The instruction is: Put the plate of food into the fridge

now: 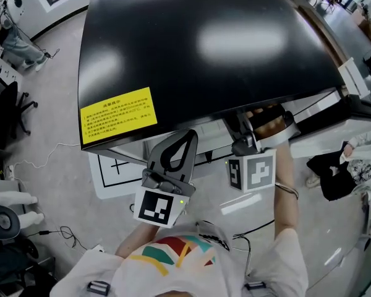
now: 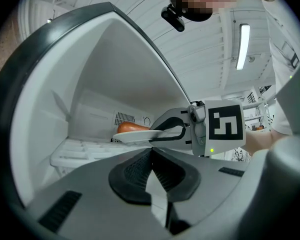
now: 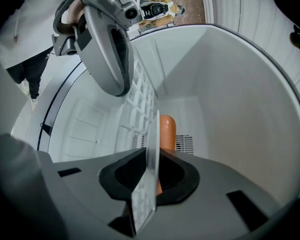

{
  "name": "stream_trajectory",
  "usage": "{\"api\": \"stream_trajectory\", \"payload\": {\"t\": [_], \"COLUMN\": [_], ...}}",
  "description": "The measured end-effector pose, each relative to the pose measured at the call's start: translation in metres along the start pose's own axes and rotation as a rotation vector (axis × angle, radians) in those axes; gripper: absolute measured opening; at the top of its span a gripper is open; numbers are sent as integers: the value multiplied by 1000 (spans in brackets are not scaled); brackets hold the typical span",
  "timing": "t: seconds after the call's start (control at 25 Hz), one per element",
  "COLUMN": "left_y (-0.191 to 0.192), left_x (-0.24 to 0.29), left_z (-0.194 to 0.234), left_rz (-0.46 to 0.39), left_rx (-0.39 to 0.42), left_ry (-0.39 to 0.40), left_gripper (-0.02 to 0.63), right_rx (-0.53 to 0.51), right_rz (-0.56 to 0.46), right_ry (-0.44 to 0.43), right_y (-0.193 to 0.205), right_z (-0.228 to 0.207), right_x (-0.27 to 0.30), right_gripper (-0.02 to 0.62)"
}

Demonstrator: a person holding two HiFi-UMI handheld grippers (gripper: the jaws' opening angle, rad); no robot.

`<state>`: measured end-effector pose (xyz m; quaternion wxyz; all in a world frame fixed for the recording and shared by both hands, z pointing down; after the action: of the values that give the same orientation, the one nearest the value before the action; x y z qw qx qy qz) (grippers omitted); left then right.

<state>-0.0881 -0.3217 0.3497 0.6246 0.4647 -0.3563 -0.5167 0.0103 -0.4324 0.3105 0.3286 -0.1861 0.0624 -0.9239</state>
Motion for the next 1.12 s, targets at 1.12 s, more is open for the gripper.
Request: {"api": "stream_trajectory", "payload": {"t": [1.12], "left_y": [-17], "left_x": [3], "left_z": [-6], "left_rz": [-18], "left_rx": [-8], "left_ry": [55], "left_gripper": [6], "right_rx": [534], "right_rz": [-335], "right_ry": [-399], "right_y": [41], "right_z": [-25], "right_x": [0], "right_gripper": [124]}}
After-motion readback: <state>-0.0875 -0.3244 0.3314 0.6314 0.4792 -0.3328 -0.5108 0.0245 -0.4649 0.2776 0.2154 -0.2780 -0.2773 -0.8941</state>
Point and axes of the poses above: the fingertips, and each gripper's own axes: x forward along the fingers, z to its left, y out of its underside, the point moved 10 cm from there along -x, backward along the fingers, and after that the axes turned 15 degrees about -x, right-handed, at the moved point
